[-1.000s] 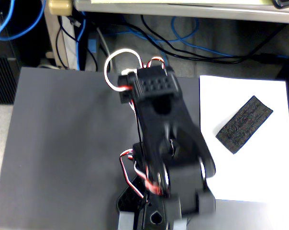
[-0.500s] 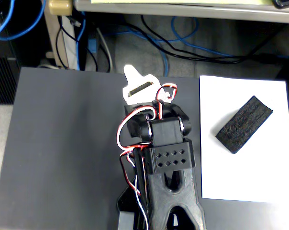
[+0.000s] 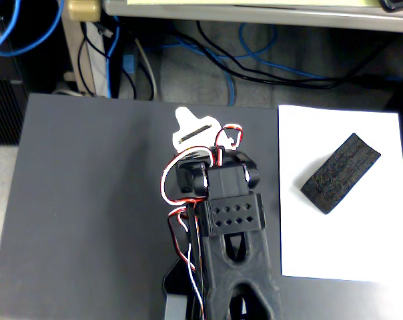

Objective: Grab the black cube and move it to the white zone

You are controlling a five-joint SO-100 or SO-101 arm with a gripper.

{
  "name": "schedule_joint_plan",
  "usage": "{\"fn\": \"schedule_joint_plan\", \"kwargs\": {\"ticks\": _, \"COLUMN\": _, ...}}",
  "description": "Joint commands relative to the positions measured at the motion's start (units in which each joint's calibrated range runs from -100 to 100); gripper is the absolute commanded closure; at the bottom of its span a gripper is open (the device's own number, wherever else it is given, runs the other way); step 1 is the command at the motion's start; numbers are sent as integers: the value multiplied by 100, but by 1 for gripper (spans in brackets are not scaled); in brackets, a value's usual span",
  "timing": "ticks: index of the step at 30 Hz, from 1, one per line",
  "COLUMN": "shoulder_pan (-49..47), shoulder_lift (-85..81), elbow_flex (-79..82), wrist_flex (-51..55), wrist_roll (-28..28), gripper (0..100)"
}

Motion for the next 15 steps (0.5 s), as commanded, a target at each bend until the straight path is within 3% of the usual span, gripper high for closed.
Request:
{"fn": "schedule_joint_plan", "kwargs": {"ticks": 1, "shoulder_pan": 22, "shoulder_lift": -8, "elbow_flex": -9, "wrist_flex": -15, "wrist_roll": 59, "gripper": 72}}
{"fn": "schedule_joint_plan", "kwargs": {"ticks": 15, "shoulder_pan": -45, "shoulder_lift": 118, "elbow_flex": 0, "wrist_flex": -66, "wrist_roll": 59, "gripper": 72}}
